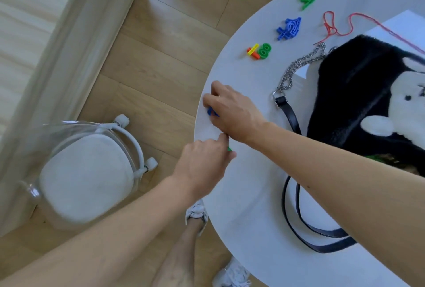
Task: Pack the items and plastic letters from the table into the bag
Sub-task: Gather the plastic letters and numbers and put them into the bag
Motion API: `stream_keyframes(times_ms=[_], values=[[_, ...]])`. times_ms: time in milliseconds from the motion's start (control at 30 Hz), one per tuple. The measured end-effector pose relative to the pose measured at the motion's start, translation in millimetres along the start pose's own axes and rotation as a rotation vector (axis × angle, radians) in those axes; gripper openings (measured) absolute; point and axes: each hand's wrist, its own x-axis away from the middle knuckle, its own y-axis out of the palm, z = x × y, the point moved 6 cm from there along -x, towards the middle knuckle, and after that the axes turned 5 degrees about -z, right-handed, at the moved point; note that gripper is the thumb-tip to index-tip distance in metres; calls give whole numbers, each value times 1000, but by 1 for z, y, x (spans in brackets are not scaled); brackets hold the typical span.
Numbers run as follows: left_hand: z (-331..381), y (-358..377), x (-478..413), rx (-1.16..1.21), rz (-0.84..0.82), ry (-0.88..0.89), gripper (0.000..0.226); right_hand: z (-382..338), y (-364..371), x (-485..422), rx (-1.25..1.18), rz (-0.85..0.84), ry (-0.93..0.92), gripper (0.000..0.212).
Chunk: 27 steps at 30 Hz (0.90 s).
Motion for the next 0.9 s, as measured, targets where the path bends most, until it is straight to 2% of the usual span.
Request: stream_keyframes(times_ms=[100, 200, 233, 333, 500, 633, 733, 833, 900], values=[[-14, -4, 14, 519, -61, -94, 28, 3, 5, 1, -5, 32, -28, 11], [-26, 4, 23, 1357, -197, -391, 35, 13, 7, 4, -111, 45, 12, 12], [-26, 6, 24, 1571, -208, -481, 32, 18, 6, 7, -158, 50, 35, 11], [-21, 7, 12, 1891, -182, -546, 24, 37, 3, 19, -235, 65, 99, 11], [-11, -2, -23, 1972, -134, -432, 28, 51, 5, 30, -233, 51, 111, 9], [-11, -7, -40, 1807, -113, -398, 33, 69, 1, 32, -337, 82, 200, 7], [-12, -9, -47, 1753, -77, -424, 34, 77, 1, 38, -375, 45, 235, 7], [-8, -10, -55, 1720, -62, -478, 38, 85, -16, 46, -585, 116, 317, 8], [1, -9, -60, 1753, -108, -479, 41, 79, -35, 50, -731, 177, 278, 10]])
